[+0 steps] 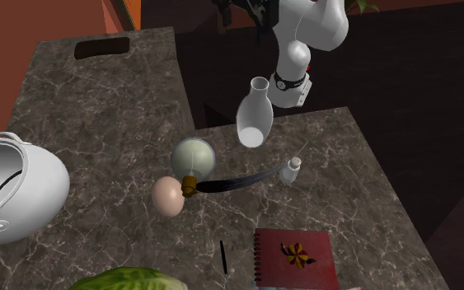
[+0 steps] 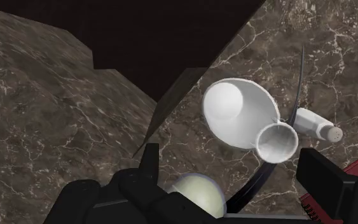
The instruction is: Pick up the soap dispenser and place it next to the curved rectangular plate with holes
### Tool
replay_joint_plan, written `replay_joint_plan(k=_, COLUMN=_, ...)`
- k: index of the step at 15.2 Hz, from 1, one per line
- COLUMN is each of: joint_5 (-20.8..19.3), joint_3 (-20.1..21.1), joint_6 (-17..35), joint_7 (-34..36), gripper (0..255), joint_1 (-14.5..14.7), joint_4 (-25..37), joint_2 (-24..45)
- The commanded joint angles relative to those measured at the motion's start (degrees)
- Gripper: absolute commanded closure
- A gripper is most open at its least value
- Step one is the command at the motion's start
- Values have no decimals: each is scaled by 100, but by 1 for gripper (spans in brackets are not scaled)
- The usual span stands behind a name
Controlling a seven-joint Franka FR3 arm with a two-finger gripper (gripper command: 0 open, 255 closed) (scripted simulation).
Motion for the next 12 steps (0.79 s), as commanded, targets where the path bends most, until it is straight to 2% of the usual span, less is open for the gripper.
replay_joint_plan(k=1, joint_5=0, joint_3=0, joint_6=0, joint_7=0, gripper=0, joint_1=0, joint_4=0, joint_2=0)
replay_joint_plan(k=7, joint_5=-203, joint_3=-143, joint_6=1531, joint_7=-698, gripper=0, joint_1=235, joint_4=-632, joint_2=465)
replay_joint_plan(k=12, joint_5=-318, joint_3=-262, joint_6=2823, joint_7=-1252, gripper=0, joint_1=435, joint_4=-918, joint_2=1101)
